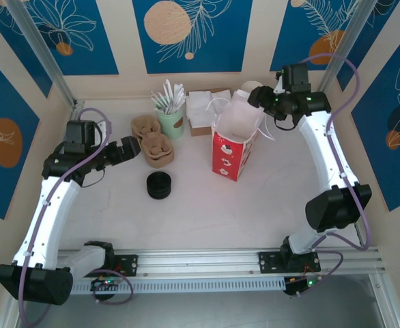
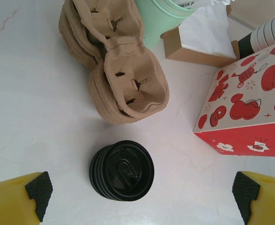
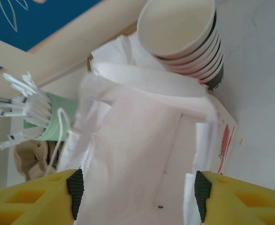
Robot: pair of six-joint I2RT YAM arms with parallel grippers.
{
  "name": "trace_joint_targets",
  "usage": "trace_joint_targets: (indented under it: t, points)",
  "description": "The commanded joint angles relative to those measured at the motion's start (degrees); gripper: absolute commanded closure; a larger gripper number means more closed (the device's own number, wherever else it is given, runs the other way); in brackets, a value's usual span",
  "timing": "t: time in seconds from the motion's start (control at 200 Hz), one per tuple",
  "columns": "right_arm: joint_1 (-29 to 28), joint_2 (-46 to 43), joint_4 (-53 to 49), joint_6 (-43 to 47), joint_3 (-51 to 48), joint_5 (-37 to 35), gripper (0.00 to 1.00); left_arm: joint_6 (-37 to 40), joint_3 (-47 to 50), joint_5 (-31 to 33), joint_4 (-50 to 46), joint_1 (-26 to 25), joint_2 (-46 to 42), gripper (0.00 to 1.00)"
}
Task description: Pack the takeout coffee
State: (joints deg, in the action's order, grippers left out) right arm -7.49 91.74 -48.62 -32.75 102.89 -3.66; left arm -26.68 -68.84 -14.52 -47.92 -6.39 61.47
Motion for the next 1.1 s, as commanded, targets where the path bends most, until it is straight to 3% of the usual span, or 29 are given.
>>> trace_joint_targets:
  t: [0.0, 0.325, 0.775, 1.095]
  points:
    - [2.3, -2.4, -1.6, 1.1, 2.7, 1.6, 0.34, -0.3, -0.8, 0.4, -1.6, 0.0, -0.8, 0.00]
    - [8.8, 5.7, 2.6, -0.1, 8.9, 2.2, 0.41, -0.4, -2.8, 1.3, -2.6, 0.0, 1.2, 0.00]
    - [9.4, 25.7, 3.3, 0.6, 22.8, 2.8, 0.51, 0.0, -3.1, 3.5, -4.6, -0.1, 4.6, 0.00]
    - [9.4, 33.2, 3.5, 0.8, 27.2, 6.0, 0.57, -0.5, -2.0, 4.8, -7.1, -0.2, 4.5, 0.00]
